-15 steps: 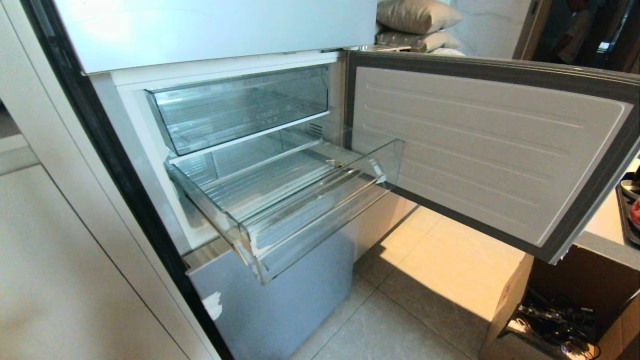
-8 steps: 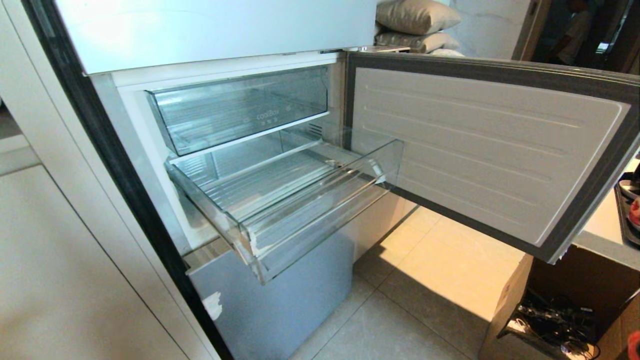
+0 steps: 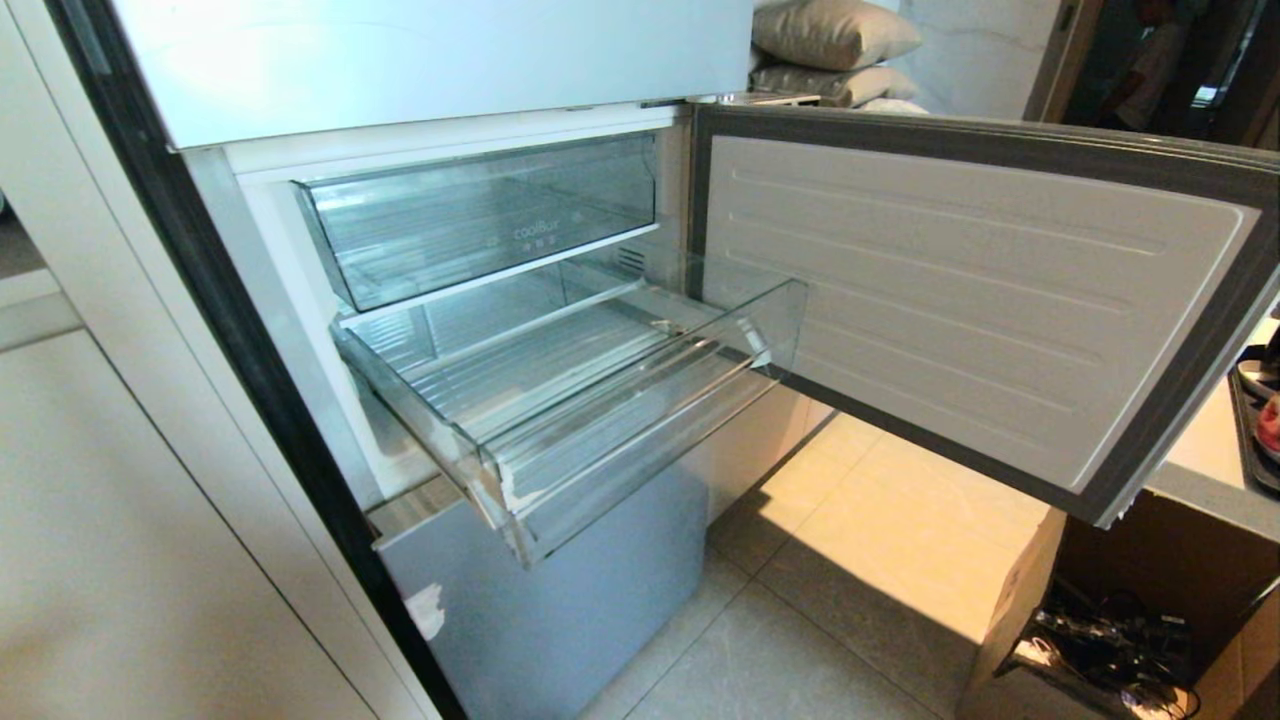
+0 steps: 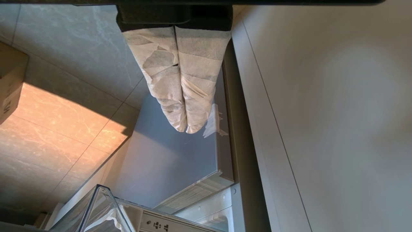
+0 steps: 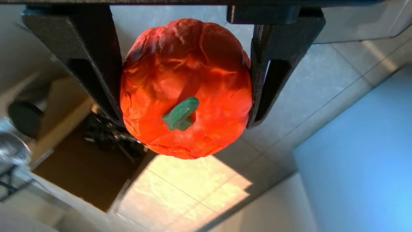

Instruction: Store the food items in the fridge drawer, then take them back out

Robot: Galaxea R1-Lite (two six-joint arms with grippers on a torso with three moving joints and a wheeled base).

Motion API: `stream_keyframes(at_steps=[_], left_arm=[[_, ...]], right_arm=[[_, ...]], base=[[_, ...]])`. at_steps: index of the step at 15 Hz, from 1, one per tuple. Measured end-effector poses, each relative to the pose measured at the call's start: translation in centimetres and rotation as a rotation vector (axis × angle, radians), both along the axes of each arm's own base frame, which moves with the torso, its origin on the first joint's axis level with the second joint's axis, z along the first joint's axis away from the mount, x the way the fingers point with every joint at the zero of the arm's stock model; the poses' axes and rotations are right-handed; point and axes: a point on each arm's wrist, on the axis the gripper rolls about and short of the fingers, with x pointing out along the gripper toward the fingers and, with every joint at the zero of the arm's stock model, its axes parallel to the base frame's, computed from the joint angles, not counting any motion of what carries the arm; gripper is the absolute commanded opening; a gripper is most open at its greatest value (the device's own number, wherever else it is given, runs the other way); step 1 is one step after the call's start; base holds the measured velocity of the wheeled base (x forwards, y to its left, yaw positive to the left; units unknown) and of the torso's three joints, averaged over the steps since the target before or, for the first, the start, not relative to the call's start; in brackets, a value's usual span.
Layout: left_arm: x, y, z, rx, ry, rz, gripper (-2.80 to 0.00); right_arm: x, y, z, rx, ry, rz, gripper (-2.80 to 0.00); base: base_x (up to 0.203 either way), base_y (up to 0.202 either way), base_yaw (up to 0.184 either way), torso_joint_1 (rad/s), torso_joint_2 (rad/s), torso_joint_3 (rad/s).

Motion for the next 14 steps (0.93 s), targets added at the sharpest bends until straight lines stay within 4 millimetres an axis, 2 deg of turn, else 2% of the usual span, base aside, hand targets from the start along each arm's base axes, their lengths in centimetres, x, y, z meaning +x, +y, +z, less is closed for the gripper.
stream_keyframes(at_steps=[4, 11, 14], left_arm=[[0.0, 0.0, 0.0, 0.0, 0.0, 0.0, -2.8], [0.0, 0.0, 0.0, 0.0, 0.0, 0.0, -2.8], [0.0, 0.0, 0.0, 0.0, 0.0, 0.0, -2.8]], right_arm=[[-0.05, 0.03, -0.1, 0.007, 0.002, 0.021, -2.8], [-0.03, 0.07, -0.11, -0.011, 0.006, -0.059, -2.8], [0.07, 0.04, -0.14, 0.0, 0.022, 0.026, -2.8]], base=[[0.0, 0.0, 0.0, 0.0, 0.0, 0.0], [0.0, 0.0, 0.0, 0.0, 0.0, 0.0], [0.0, 0.0, 0.0, 0.0, 0.0, 0.0]])
